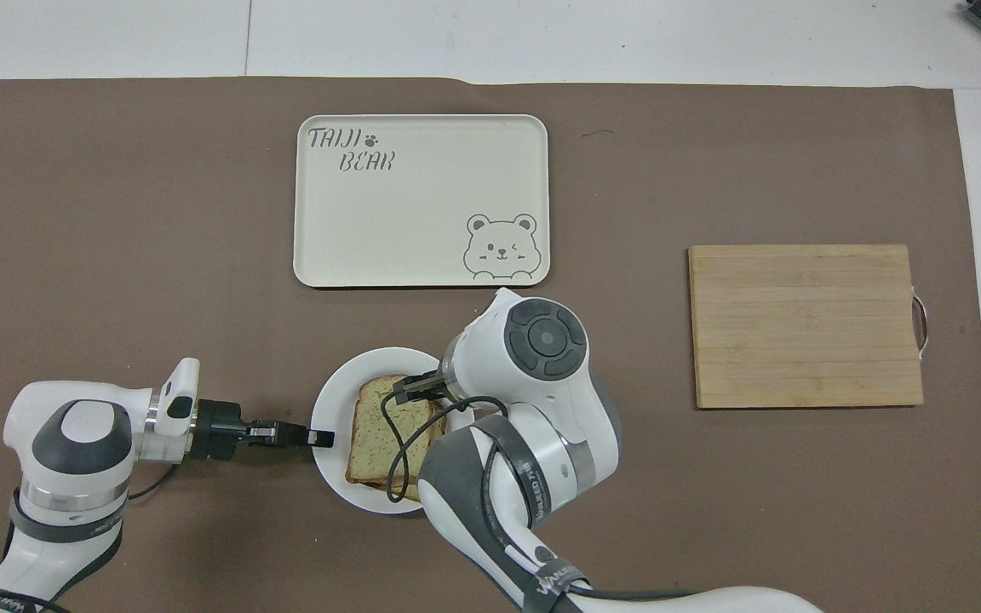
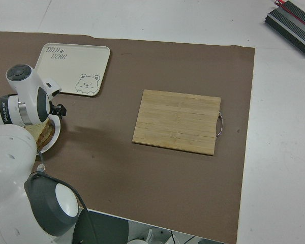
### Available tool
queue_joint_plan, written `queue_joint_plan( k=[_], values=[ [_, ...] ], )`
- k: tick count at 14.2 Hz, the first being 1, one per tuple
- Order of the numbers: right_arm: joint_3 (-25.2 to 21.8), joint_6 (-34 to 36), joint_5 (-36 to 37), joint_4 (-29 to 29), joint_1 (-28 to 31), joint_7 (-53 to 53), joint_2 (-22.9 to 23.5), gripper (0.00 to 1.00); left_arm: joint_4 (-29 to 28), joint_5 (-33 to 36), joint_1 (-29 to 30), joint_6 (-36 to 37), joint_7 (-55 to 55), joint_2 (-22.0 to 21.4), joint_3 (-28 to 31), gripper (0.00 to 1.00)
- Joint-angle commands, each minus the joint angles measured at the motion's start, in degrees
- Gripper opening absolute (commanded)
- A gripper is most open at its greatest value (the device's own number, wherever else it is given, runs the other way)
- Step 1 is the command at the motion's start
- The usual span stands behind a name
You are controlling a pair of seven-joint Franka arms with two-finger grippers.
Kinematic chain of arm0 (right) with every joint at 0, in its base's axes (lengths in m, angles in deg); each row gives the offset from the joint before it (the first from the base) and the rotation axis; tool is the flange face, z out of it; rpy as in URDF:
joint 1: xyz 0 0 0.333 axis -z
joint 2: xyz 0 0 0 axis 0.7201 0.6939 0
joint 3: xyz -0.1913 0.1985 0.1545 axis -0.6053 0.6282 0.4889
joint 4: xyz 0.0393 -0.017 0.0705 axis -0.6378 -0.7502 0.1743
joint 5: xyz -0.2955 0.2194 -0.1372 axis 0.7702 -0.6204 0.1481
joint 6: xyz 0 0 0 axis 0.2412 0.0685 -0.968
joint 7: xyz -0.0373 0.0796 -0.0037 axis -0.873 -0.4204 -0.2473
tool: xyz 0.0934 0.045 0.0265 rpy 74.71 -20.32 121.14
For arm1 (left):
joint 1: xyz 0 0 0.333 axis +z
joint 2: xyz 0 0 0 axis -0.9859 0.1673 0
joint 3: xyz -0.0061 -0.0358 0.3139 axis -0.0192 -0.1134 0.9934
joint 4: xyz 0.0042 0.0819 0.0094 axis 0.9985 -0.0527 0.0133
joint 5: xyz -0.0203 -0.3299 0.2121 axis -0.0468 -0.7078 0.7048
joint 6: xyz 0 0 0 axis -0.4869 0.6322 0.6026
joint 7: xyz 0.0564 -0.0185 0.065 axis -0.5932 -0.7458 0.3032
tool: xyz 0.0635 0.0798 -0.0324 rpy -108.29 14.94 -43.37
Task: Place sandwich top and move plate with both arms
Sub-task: 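Lower the bread slice onto the egg and open the right gripper, then withdraw the right gripper to the board while the left gripper lifts the plate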
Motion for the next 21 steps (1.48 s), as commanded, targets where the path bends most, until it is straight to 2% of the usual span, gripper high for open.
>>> queue_joint_plan(
  k=[1, 8, 10, 13, 18, 21],
  values=[
    [0.4, 0.5, 3.8, -0.2, 6.2, 1.8, -2.4, 1.00, -0.7, -1.2, 0.2, 1.0, -0.9, -0.4, 0.1, 0.00],
    [0.4, 4.8, 14.1, 0.5, 16.3, 1.8, -6.7, 1.00, 1.5, -1.2, 2.1, 5.7, -0.7, 0.0, 0.1, 0.00],
    [0.4, 10.0, 16.7, 2.7, 19.0, 2.0, -7.6, 1.00, 2.5, -1.2, 2.2, 6.5, 0.0, -0.1, 0.3, 0.00],
    [0.3, 16.8, 17.5, 4.6, 21.5, 1.8, -9.7, 1.00, 4.6, -0.9, 2.2, 8.8, 2.5, -0.2, 0.5, 0.00],
    [0.3, 25.9, 17.7, 4.6, 28.4, 1.7, -17.1, 1.00, 10.2, 3.1, 2.7, 11.7, 12.4, -1.2, 0.5, 0.00],
    [0.3, 28.7, 17.7, 4.7, 31.9, 1.7, -20.7, 1.00, 14.2, 3.3, 3.0, 14.2, 15.7, -1.1, 0.5, 0.00]
  ],
)
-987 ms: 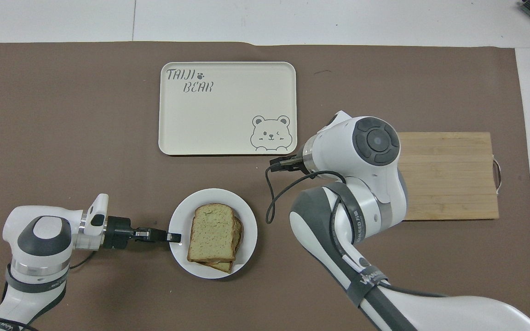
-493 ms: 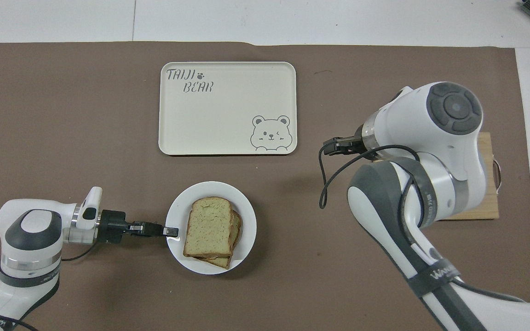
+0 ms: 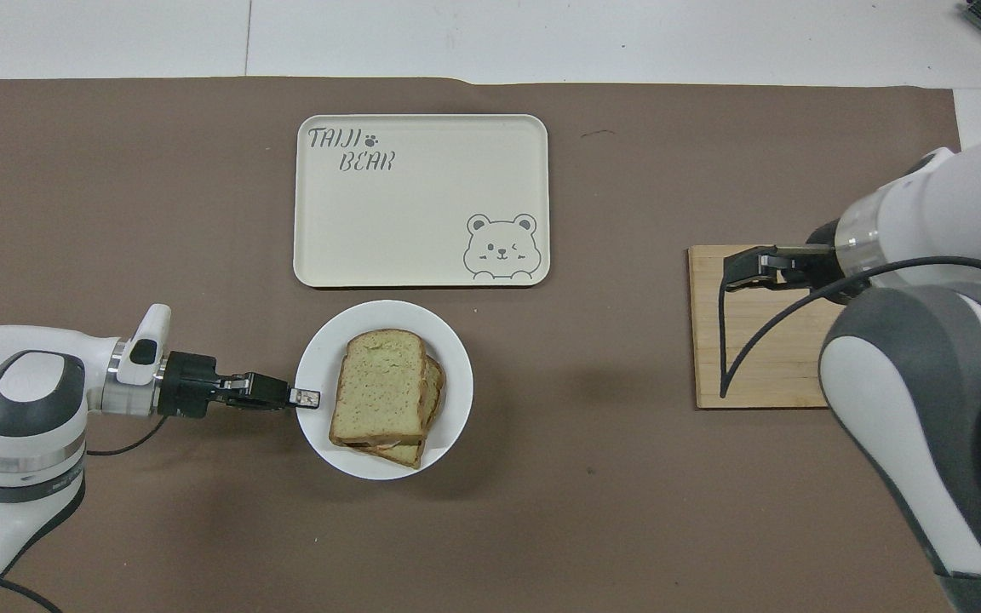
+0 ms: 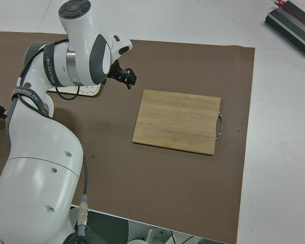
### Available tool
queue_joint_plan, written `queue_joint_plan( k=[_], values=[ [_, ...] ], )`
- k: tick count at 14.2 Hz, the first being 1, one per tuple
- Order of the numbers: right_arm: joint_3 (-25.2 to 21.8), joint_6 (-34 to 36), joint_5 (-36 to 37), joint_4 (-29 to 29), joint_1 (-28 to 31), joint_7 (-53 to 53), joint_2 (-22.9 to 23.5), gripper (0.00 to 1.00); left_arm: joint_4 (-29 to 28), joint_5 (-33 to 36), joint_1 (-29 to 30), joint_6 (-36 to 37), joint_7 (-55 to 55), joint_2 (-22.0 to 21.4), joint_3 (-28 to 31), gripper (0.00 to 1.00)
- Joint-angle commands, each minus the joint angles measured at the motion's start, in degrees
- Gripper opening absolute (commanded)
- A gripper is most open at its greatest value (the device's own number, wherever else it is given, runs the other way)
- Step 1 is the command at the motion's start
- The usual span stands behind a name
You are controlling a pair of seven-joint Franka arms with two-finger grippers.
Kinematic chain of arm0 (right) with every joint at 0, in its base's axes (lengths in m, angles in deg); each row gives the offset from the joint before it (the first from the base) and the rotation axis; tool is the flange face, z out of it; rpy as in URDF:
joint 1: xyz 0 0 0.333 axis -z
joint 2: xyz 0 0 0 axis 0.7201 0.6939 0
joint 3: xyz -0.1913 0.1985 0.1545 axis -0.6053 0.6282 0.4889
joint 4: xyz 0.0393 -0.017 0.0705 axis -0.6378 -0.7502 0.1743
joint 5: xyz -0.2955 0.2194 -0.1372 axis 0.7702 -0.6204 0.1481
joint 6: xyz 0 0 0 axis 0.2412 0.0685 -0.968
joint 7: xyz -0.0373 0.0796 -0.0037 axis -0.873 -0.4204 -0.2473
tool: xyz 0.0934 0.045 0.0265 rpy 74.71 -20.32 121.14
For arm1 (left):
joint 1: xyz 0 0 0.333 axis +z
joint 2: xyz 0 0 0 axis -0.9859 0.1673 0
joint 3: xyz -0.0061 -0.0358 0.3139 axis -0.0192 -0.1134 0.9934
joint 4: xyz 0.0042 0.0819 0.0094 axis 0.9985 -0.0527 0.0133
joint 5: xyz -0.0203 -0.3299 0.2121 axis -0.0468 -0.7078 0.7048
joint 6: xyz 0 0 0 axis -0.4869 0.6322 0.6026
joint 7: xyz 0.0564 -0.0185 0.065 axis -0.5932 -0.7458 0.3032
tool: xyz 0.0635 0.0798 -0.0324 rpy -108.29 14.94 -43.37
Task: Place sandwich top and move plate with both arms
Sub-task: 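Withdraw the right gripper to the board while the left gripper lifts the plate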
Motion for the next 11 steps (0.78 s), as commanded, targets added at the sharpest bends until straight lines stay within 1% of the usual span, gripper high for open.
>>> queue_joint_plan(
  k=[1, 3, 5, 7, 9, 11],
  values=[
    [0.7, 1.5, 0.8, -0.6, 3.5, 0.6, -3.7, 1.00, 5.4, 2.5, 1.8, 5.0, 5.5, 0.0, 0.0, 0.00],
    [-0.1, 3.6, 1.0, 0.3, 4.3, 0.7, -4.5, 1.00, 10.3, 4.4, 2.1, 7.0, 10.4, 0.9, -0.1, 0.00],
    [-0.3, 7.8, 2.2, 4.3, 4.7, 0.7, -3.9, 1.00, 14.6, 4.4, 2.3, 9.8, 13.1, 3.2, -0.1, 0.00],
    [-0.1, 11.9, 5.5, 8.9, 4.7, 0.8, -3.6, 1.00, 19.7, 5.0, 2.5, 11.8, 14.9, 5.9, 0.0, 0.00],
    [-0.5, 15.8, 5.7, 11.7, 4.7, 1.5, -3.7, 1.00, 25.3, 5.2, 3.4, 14.2, 17.4, 8.7, -0.1, 0.00],
    [-1.6, 20.4, 5.6, 14.5, 4.7, 1.6, -3.8, 1.00, 28.9, 5.0, 3.8, 14.7, 19.2, 10.7, -0.2, 0.00]
  ],
)
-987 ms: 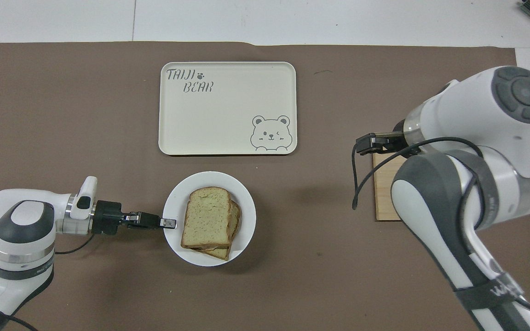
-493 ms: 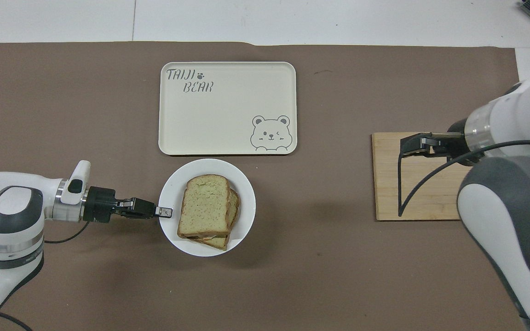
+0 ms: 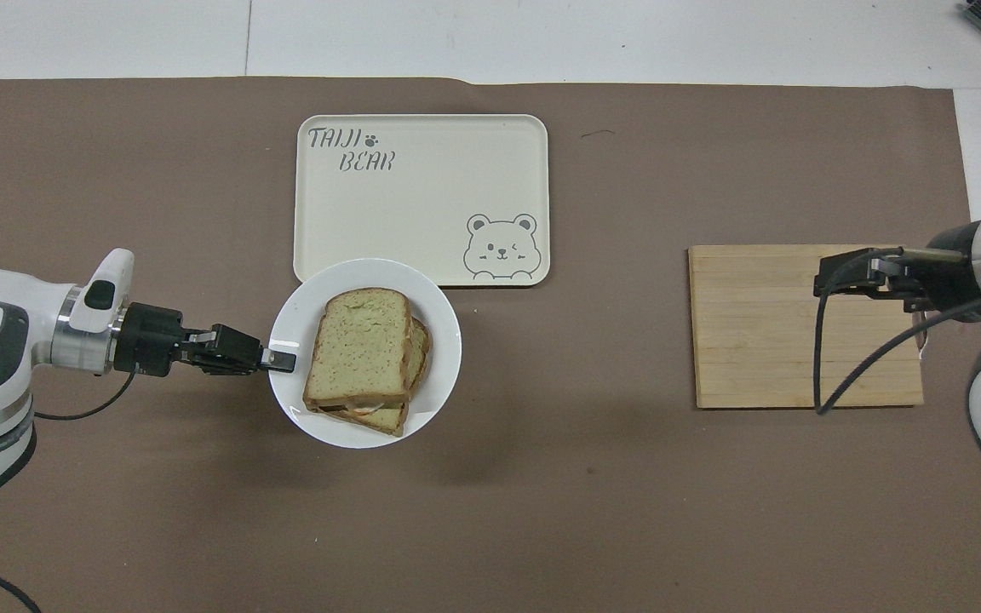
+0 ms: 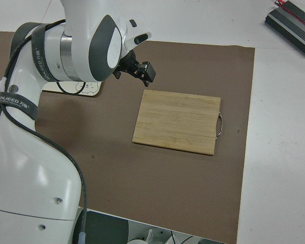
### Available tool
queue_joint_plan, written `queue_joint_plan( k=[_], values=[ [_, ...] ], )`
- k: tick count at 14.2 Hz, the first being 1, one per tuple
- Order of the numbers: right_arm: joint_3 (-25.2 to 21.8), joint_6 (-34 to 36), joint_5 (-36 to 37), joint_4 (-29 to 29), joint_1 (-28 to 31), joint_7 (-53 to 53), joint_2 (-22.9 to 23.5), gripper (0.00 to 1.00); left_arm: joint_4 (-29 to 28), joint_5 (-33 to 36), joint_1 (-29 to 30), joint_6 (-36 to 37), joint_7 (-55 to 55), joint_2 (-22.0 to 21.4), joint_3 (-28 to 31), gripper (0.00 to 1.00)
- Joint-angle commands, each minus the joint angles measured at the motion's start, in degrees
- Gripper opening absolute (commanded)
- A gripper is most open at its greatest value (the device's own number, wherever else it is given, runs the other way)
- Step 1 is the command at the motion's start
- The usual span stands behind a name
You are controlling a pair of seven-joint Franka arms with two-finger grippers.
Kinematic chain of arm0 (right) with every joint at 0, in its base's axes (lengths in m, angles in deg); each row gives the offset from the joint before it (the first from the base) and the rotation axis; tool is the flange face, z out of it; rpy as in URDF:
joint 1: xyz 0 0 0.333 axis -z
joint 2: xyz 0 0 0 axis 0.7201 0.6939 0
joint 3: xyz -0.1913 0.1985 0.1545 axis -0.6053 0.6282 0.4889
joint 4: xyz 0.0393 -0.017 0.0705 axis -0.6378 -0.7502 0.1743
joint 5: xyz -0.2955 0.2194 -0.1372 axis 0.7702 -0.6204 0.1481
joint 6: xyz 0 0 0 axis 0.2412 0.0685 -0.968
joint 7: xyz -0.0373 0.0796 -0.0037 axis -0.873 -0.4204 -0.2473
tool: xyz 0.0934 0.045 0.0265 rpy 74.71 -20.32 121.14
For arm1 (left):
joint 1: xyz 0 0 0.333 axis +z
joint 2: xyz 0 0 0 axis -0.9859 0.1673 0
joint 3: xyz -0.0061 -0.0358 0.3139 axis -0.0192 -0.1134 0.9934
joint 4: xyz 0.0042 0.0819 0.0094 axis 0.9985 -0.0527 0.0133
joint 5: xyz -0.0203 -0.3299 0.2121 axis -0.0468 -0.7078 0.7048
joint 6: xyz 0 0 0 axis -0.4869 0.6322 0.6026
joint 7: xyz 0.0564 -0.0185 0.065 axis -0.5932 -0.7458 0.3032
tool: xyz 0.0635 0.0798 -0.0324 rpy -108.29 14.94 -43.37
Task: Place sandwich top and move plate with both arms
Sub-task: 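Carry the plate with the left gripper onto the bear tray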
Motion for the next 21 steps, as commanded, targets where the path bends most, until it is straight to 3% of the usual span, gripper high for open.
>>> queue_joint_plan(
  k=[1, 7, 14, 21],
  values=[
    [-1.2, 5.8, 0.7, 4.9, 0.7, 1.6, 0.6, 1.00, 7.9, 0.7, 1.5, 3.5, 2.8, 5.0, -0.4, 0.00],
    [-2.5, 6.4, 0.1, 2.2, 0.4, 3.6, -2.7, 1.00, 21.9, 0.4, 1.5, 6.1, 9.4, 12.3, -0.7, 0.00],
    [-2.5, 4.4, -0.2, -0.4, 0.4, 9.9, -3.6, 1.00, 28.1, 0.2, 0.7, 2.1, 10.9, 18.4, -1.7, 0.00],
    [-2.6, 4.3, -0.1, -0.6, 0.5, 9.8, -3.7, 1.00, 38.1, 0.7, 1.1, -2.9, 10.8, 29.5, -5.5, 0.00]
  ],
)
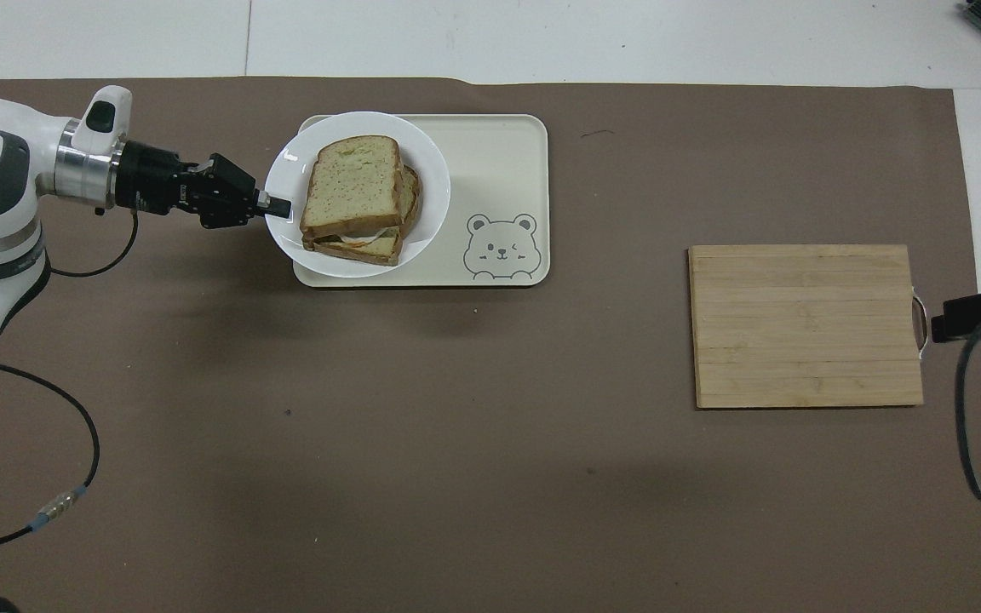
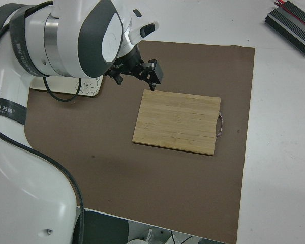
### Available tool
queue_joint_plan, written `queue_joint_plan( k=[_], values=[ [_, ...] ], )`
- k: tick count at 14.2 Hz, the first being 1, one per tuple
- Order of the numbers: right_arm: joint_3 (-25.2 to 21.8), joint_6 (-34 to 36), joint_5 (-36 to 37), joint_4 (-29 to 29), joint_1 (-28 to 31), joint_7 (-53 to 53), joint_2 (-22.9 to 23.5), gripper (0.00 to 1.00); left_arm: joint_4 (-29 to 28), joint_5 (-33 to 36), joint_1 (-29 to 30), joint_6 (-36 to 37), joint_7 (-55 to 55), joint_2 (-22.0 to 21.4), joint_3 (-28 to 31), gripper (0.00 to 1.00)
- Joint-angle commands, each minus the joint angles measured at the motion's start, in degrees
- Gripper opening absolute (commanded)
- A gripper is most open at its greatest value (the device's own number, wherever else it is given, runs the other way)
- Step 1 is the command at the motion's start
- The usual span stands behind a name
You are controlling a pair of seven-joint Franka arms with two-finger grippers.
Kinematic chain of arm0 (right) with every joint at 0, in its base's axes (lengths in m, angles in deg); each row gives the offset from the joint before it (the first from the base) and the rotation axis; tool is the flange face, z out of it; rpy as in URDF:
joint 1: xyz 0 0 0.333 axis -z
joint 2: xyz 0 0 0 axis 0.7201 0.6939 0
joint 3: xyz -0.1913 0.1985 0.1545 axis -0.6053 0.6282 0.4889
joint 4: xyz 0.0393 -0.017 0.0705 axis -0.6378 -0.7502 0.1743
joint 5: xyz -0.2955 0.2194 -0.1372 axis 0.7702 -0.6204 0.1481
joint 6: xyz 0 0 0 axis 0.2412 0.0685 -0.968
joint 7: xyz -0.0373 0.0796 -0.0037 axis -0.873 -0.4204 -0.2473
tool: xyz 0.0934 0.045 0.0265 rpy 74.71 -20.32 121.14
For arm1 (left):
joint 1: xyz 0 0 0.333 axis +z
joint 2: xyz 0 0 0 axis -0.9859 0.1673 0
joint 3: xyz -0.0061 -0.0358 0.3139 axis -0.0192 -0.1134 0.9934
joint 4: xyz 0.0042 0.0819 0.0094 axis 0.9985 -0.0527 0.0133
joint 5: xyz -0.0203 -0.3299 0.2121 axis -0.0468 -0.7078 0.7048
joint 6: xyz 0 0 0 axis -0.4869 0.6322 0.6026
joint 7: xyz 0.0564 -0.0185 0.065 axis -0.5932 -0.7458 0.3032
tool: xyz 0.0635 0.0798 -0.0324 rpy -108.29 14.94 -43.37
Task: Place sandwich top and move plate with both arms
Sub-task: 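Carry the plate with the left gripper onto the bear tray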
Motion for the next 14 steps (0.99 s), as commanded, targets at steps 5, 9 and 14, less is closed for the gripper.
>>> queue_joint_plan(
  k=[5, 9, 14],
  values=[
    [0.1, -1.5, -0.1, -2.2, 0.6, 1.6, -1.8, 1.00, 8.6, 2.6, -1.6, -8.1, -0.6, 7.2, -2.5, 0.00],
    [0.7, -2.5, 0.1, -2.7, -0.3, 0.9, -1.8, 1.00, 8.5, 2.6, -2.2, -11.1, -4.1, 8.5, -2.7, 0.00],
    [1.1, -2.9, 0.4, -3.4, -1.6, 0.8, -2.3, 1.00, 8.2, 2.6, -2.1, -12.0, -5.8, 11.2, -4.3, 0.00]
  ],
)
